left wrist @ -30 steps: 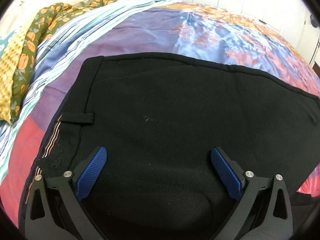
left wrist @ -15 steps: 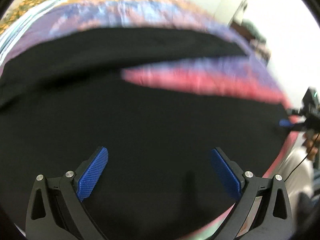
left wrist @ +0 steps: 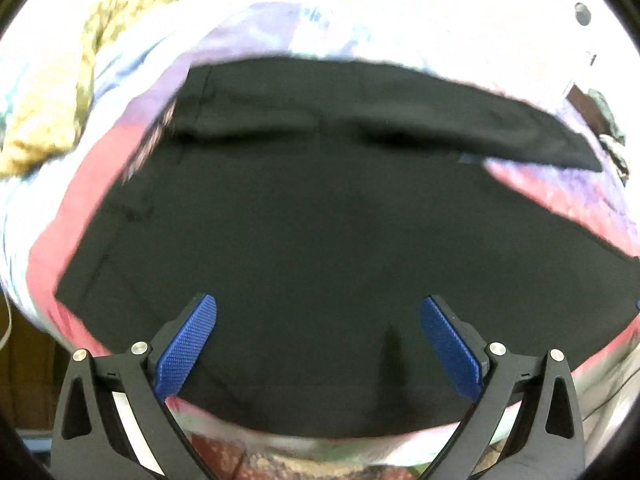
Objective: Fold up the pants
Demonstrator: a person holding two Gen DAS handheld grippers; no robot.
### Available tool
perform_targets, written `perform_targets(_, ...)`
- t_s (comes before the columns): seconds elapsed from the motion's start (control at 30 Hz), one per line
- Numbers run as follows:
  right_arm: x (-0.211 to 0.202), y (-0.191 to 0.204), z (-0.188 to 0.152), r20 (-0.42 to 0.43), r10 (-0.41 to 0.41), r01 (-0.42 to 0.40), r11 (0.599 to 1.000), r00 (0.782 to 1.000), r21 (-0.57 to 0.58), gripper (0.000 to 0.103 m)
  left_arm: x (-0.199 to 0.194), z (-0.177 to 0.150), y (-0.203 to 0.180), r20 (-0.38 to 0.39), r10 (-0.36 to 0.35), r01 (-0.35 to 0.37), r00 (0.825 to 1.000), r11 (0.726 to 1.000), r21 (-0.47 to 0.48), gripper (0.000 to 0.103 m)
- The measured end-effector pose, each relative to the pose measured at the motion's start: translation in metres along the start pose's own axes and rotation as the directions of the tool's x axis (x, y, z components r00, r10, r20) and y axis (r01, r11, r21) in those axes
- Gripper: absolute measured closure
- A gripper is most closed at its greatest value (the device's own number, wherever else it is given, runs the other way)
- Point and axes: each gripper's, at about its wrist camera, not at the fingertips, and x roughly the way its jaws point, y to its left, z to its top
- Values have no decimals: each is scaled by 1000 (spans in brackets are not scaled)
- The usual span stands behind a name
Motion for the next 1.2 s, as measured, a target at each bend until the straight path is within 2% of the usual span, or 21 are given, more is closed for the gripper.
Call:
perform_targets(0.07, -6, 13, -6, -4, 16, -17, 999, 1000, -49, 21, -8, 24, -3, 61, -35, 35, 998, 999, -2, 1)
perform_targets(0.17, -4, 65, -7, -38, 55, -61, 980, 998, -191, 21, -5, 66, 1, 131, -44, 48, 990, 998, -27, 1)
perform_targets(0.27, 10, 123, -4, -77, 90, -110, 939, 993, -326, 21, 23, 109, 9, 180, 11, 6, 984, 996, -92, 1)
perform_targets(0.33, 23, 157, -1, -95, 109, -137, 913, 990, -383, 21, 41, 121, 23, 173, 52, -27, 984, 989, -144, 1)
perform_targets(0.43, 52, 212, 10, -125, 159, -199, 872, 979, -447, 21, 75, 127, 45, 139, 114, -86, 984, 977, -196, 1)
perform_targets(0.53, 86, 264, 21, -134, 170, -216, 815, 976, -537, 20, 108, 112, 64, 70, 172, -154, 983, 966, -209, 1)
perform_targets(0.57, 98, 277, 23, -140, 171, -221, 797, 975, -562, 20, 113, 106, 67, 74, 158, -139, 985, 968, -211, 1)
perform_targets(0.63, 129, 301, 29, -163, 176, -239, 757, 971, -608, 21, 113, 95, 64, 125, 169, -141, 978, 969, -202, 1)
perform_targets(0.73, 167, 319, 36, -208, 172, -267, 720, 963, -641, 21, 117, 97, 59, 113, 201, -179, 973, 968, -177, 1)
perform_targets(0.8, 195, 314, 49, -237, 137, -262, 712, 962, -652, 21, 117, 95, 59, 121, 199, -176, 972, 968, -179, 1)
perform_targets(0.87, 207, 297, 69, -213, 97, -217, 718, 972, -661, 21, 118, 94, 61, 125, 189, -164, 974, 969, -184, 1)
perform_targets(0.97, 203, 241, 132, -125, 70, -134, 763, 990, -633, 21, 121, 95, 63, 137, 186, -159, 973, 969, -187, 1)
perform_targets(1.03, 188, 188, 188, -23, 18, -28, 817, 1000, -576, 21, 121, 96, 61, 144, 194, -167, 970, 969, -184, 1)
perform_targets(1.07, 180, 163, 214, 27, -28, 39, 841, 999, -540, 21, 122, 96, 59, 145, 201, -173, 969, 968, -182, 1)
perform_targets(1.1, 168, 130, 248, 95, -112, 144, 868, 989, -475, 21, 123, 96, 59, 146, 206, -179, 968, 967, -180, 1)
perform_targets(1.13, 159, 108, 269, 130, -171, 211, 882, 977, -422, 21, 123, 96, 58, 147, 209, -182, 967, 967, -179, 1)
perform_targets(1.17, 146, 81, 296, 158, -216, 259, 903, 964, -344, 22, 123, 96, 58, 149, 210, -183, 966, 967, -178, 1)
perform_targets(1.2, 136, 66, 313, 169, -202, 245, 922, 965, -300, 24, 124, 96, 58, 151, 211, -183, 966, 967, -179, 1)
